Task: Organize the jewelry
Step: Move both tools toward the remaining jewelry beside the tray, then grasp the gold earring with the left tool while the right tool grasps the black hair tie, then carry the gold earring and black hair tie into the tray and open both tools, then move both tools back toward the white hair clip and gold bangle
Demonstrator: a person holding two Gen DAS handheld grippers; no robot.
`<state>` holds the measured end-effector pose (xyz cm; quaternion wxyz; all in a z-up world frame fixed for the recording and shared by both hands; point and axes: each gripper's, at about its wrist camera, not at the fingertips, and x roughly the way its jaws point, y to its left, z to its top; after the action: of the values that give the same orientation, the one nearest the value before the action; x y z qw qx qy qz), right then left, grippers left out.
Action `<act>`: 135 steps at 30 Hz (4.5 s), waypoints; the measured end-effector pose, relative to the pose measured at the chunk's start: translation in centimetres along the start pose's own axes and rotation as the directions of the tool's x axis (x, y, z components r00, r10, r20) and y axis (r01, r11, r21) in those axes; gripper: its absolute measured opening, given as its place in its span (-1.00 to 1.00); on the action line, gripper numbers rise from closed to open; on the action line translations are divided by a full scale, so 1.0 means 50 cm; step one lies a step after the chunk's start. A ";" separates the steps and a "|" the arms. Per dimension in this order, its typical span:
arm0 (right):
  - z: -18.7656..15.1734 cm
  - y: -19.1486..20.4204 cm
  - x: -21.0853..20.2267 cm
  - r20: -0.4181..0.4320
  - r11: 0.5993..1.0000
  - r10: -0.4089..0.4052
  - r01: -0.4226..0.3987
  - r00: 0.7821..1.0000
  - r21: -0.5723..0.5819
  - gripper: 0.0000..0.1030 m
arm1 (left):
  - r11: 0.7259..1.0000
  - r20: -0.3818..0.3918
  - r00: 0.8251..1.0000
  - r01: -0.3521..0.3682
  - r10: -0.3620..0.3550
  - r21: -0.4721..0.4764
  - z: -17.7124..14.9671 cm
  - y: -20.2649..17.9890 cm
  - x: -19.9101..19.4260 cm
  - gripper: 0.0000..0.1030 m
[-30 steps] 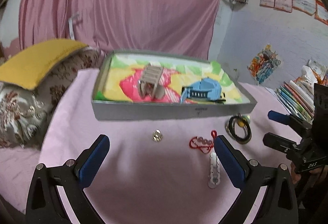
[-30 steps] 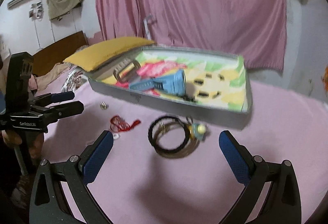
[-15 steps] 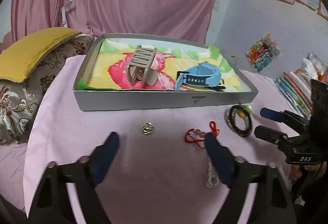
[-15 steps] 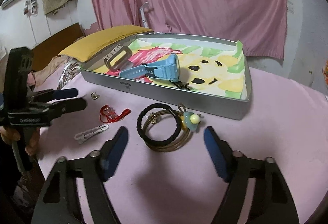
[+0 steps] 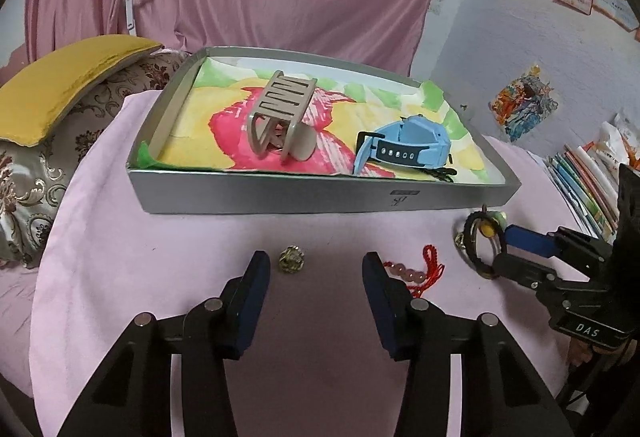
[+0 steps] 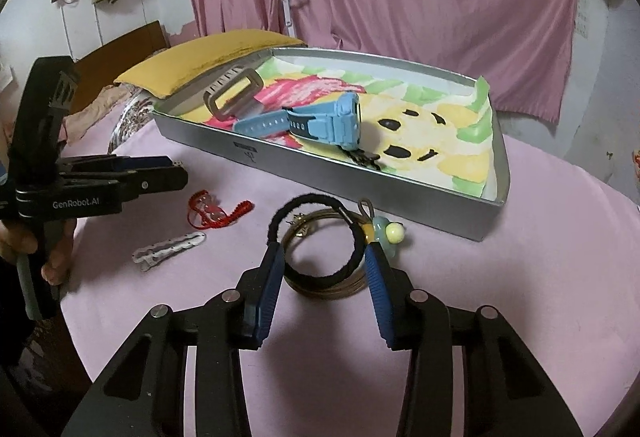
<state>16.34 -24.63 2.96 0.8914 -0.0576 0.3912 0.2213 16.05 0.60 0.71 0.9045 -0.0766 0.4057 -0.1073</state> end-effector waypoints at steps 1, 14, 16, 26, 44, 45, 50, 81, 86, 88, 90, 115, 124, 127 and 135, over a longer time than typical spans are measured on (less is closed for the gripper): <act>0.001 -0.001 0.003 -0.008 1.000 0.003 -0.003 1.000 0.001 -0.36 | 1.000 -0.002 1.000 -0.007 0.007 0.006 0.001 -0.003 0.002 -0.24; 0.022 -0.003 0.043 -0.075 1.000 -0.003 0.002 0.997 -0.013 -0.68 | 0.998 -0.015 0.999 -0.049 0.050 0.043 0.007 -0.016 0.011 -0.71; 0.023 -0.003 0.043 -0.074 1.000 0.000 -0.001 0.997 -0.012 -0.83 | 0.998 -0.016 0.999 -0.047 0.048 0.042 0.007 -0.015 0.012 -0.75; 0.013 0.031 -0.029 0.053 0.996 -0.003 0.008 0.999 -0.086 -0.90 | 0.994 0.006 0.999 -0.038 0.038 0.105 -0.009 -0.036 -0.008 -0.89; 0.099 0.022 -0.124 0.558 0.999 -0.047 0.047 0.828 0.014 -0.90 | 0.997 0.468 0.884 -0.039 0.000 0.073 0.059 -0.068 -0.112 -0.90; 0.105 0.019 -0.120 0.562 0.999 -0.052 0.048 0.825 0.023 -0.89 | 0.997 0.476 0.880 -0.040 0.002 0.070 0.063 -0.068 -0.111 -0.90; 0.134 -0.002 -0.077 0.575 0.995 -0.100 0.078 0.812 0.063 -0.89 | 0.994 0.500 0.866 -0.061 0.008 0.090 0.097 -0.077 -0.085 -0.90; 0.135 -0.127 0.108 0.168 0.947 -0.053 -0.004 0.984 0.322 -0.89 | 0.998 0.070 0.996 0.063 -0.063 0.012 0.139 -0.038 0.096 -0.89; 0.135 -0.126 0.110 0.161 0.945 -0.051 -0.005 0.986 0.326 -0.88 | 0.998 0.063 0.996 0.063 -0.062 -0.004 0.136 -0.034 0.097 -0.89; 0.134 -0.129 0.111 0.156 0.942 -0.049 -0.006 0.986 0.335 -0.86 | 0.998 0.066 0.996 0.064 -0.064 0.000 0.136 -0.030 0.096 -0.89; 0.132 -0.132 0.111 0.154 0.939 -0.046 -0.009 0.987 0.342 -0.79 | 0.998 0.068 0.996 0.062 -0.062 -0.004 0.136 -0.028 0.094 -0.82; 0.096 -0.096 -0.006 0.409 0.962 -0.100 -0.017 0.907 0.272 0.93 | 0.999 0.329 0.944 0.010 0.006 -0.047 0.106 -0.020 -0.020 0.92; 0.053 -0.037 -0.095 0.502 0.983 -0.155 0.081 0.851 0.166 0.97 | 0.997 0.406 0.911 -0.062 0.074 -0.042 0.051 -0.034 -0.096 0.98; 0.039 -0.022 -0.115 0.505 0.984 -0.174 0.126 0.845 0.128 0.97 | 0.997 0.417 0.905 -0.073 0.079 -0.031 0.035 -0.042 -0.113 0.98; 0.005 -0.011 -0.152 0.457 0.983 -0.183 0.173 0.871 0.063 0.97 | 0.998 0.374 0.926 -0.069 0.058 0.016 -0.010 -0.058 -0.134 0.98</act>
<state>12.22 -27.73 8.58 0.9758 -0.0301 0.1638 0.1418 10.93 -0.49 5.84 0.9691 -0.0693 0.2270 -0.0675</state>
